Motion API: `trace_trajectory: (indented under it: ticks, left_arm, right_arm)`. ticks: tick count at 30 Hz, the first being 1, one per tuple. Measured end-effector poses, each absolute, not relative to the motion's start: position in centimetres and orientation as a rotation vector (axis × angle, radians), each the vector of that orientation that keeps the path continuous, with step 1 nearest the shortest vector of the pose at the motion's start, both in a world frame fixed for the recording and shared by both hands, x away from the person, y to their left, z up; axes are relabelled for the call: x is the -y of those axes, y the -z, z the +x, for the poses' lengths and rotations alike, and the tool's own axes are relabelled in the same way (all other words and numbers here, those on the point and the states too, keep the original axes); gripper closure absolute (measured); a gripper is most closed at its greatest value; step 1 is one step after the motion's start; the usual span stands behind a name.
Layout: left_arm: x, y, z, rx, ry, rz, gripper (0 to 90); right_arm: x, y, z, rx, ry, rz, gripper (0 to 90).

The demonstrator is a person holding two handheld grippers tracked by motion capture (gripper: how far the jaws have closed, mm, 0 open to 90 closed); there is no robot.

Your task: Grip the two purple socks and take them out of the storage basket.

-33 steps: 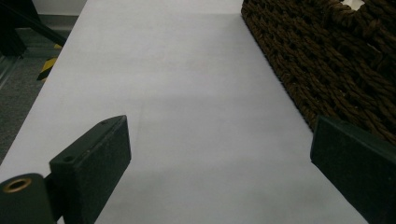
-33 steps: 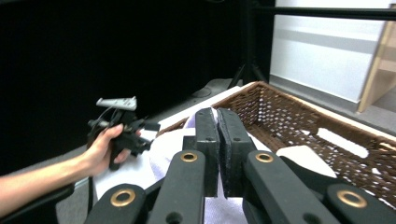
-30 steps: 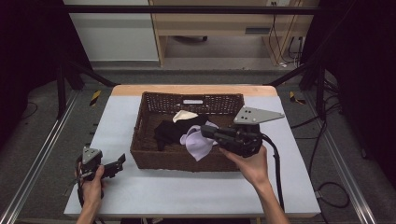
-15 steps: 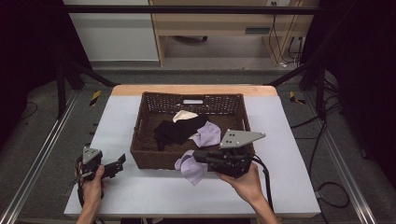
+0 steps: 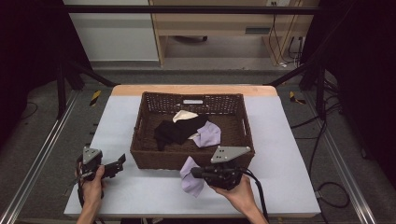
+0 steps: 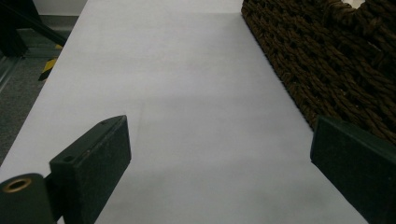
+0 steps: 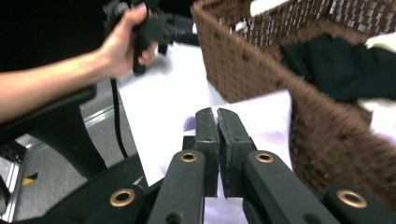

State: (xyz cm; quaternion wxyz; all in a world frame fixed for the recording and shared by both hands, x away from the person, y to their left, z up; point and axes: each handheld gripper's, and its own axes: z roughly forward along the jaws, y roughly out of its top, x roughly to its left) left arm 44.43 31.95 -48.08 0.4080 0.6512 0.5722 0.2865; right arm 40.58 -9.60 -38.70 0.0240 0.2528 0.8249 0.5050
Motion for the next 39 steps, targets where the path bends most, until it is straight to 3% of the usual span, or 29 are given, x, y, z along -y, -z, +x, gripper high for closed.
trace_trajectory:
  ticks: [13,16,25,35,39]
  left_arm:
    - [-32.0,48.1,44.4,-1.44,-0.726,1.646,4.9]
    - [-32.0,48.1,44.4,-1.44,-0.725,1.647,4.9]
    - [-31.9,48.1,44.5,-1.443,-0.72,1.645,4.9]
    - [-32.0,48.1,44.5,-1.446,-0.718,1.642,4.9]
    - [-32.0,48.1,44.5,-1.448,-0.72,1.639,4.9]
  right_arm:
    - [7.7,44.5,40.5,-2.689,-1.351,0.832,87.0]
    - [7.1,45.2,40.3,-2.692,-1.263,0.822,79.7]
    - [7.6,42.8,40.3,-2.533,-1.466,0.829,49.1]
    - [8.2,39.2,40.8,-2.355,-1.495,0.809,37.2]
    - [8.7,37.6,41.5,-2.306,-1.484,0.842,40.3]
